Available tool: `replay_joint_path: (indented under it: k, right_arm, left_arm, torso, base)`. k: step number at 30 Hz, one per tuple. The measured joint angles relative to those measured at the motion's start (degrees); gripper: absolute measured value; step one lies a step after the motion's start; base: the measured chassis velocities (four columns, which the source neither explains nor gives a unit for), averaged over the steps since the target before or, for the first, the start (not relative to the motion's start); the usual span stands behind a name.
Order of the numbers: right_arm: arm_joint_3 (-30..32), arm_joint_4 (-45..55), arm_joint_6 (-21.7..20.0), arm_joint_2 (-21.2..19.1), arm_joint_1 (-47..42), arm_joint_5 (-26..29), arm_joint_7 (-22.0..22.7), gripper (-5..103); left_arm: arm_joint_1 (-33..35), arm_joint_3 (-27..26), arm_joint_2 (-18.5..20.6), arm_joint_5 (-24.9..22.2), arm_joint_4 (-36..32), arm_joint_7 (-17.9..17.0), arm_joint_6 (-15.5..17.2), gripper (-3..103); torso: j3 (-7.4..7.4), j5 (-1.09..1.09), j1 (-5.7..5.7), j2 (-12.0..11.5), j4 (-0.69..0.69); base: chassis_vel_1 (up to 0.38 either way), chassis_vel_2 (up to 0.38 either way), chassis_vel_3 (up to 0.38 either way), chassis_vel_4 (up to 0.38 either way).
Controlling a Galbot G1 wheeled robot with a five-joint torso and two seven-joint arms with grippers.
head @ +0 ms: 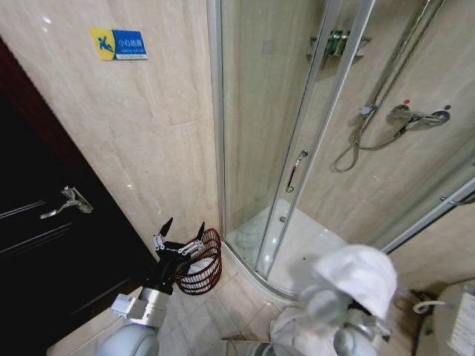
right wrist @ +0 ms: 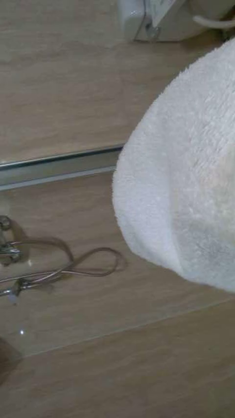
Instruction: Discard the used towel into the hamper.
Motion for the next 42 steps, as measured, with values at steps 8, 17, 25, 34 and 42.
replay_joint_path:
  k: [8,17,25,34,42]
  right_arm:
    - [-1.5,-7.1,7.1,1.5,-0.4,-9.3,-2.2,11]
    - [-1.7,-2.7,12.2,1.8,-3.2,-12.6,-5.2,11]
    - [-0.3,3.2,15.9,1.7,-6.7,-11.8,-7.8,11]
    - [0.3,5.7,17.3,1.7,-8.2,-11.1,-8.0,11]
    - [0.3,5.6,17.5,1.7,-8.1,-11.1,-7.9,11]
  left_arm:
    - [0.0,0.0,0.0,0.0,0.0,0.0,0.0,100]
    - [0.0,0.0,0.0,0.0,0.0,0.0,0.0,100]
    - [0.0,0.0,0.0,0.0,0.0,0.0,0.0,100]
    - [0.0,0.0,0.0,0.0,0.0,0.0,0.0,100]
    - [0.0,0.0,0.0,0.0,0.0,0.0,0.0,100]
  torso:
    - [0.0,0.08,0.0,0.0,-0.01]
    - [0.0,0.03,0.0,0.0,0.01]
    - [0.0,0.05,0.0,0.0,0.0]
    - [0.0,0.04,0.0,0.0,0.0]
    - [0.01,0.04,0.02,0.0,0.01]
  base:
    - [0.0,0.0,0.0,0.0]
    - [0.0,0.0,0.0,0.0]
    - [0.0,0.0,0.0,0.0]
    - [0.0,0.0,0.0,0.0]
    - [0.0,0.0,0.0,0.0]
